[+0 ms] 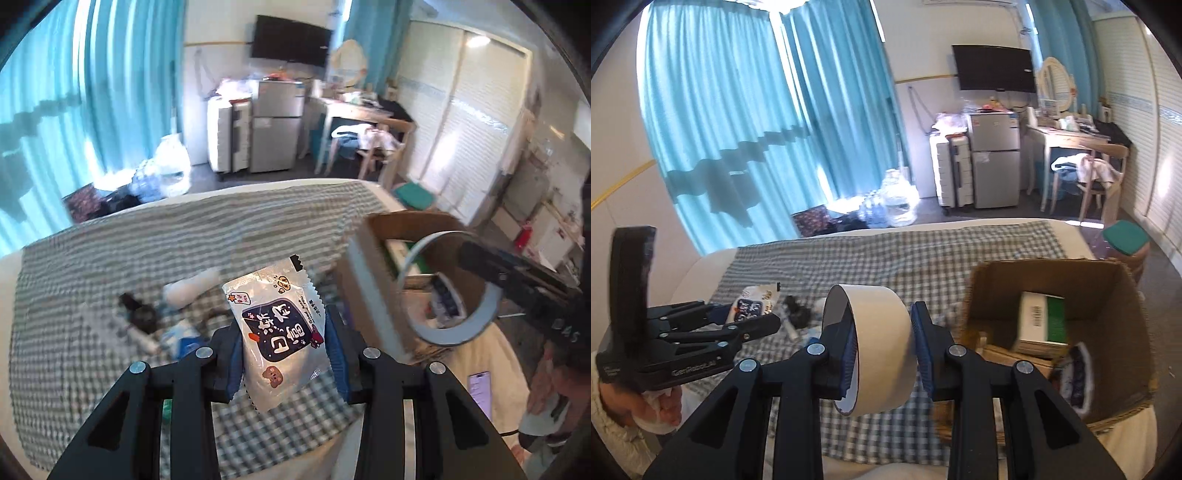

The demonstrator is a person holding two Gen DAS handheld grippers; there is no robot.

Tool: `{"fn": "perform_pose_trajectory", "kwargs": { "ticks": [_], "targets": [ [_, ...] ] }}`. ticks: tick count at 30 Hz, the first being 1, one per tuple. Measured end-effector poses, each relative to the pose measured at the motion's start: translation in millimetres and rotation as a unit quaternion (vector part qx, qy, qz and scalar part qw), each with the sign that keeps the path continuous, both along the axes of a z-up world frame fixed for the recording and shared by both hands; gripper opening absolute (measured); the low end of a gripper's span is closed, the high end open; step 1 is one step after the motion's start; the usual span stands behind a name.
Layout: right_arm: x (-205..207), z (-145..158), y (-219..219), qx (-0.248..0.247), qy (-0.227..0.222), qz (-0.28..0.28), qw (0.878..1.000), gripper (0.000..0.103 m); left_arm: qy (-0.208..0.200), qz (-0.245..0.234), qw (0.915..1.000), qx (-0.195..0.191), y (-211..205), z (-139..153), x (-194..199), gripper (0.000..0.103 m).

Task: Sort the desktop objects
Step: 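Lift the sachet and tape roll and carry them over the cardboard box, then open both tools to drop the sachet and tape roll into the box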

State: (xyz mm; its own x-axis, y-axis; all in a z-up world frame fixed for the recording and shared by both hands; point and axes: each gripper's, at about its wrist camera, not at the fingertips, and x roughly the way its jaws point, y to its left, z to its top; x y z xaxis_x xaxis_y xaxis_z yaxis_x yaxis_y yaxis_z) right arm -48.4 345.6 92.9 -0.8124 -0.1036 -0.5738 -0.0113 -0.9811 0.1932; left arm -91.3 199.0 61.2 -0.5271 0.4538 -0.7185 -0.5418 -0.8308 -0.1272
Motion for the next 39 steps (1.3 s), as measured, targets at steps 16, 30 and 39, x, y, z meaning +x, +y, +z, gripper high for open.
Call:
{"fn": "perform_pose_trajectory", "kwargs": {
  "ticks": [16,30,39],
  "targets": [
    [16.9,-43.7,157.7,0.005,-0.055,-0.137,0.989,0.029,-0.043,-0.130,0.9905,0.004,166.9,-36.2,17.7,0.047],
    [38.2,-30.0,173.5,-0.022,-0.028,-0.189,0.981,0.070,-0.052,-0.102,0.9934,0.003,126.7,-34.2,15.3,0.093],
    [50.0,-9.1,100.7,-0.035,0.028,-0.126,0.991,0.084,-0.006,0.013,0.9999,0.001,13.2,-5.8,19.4,0.103]
  ]
}}
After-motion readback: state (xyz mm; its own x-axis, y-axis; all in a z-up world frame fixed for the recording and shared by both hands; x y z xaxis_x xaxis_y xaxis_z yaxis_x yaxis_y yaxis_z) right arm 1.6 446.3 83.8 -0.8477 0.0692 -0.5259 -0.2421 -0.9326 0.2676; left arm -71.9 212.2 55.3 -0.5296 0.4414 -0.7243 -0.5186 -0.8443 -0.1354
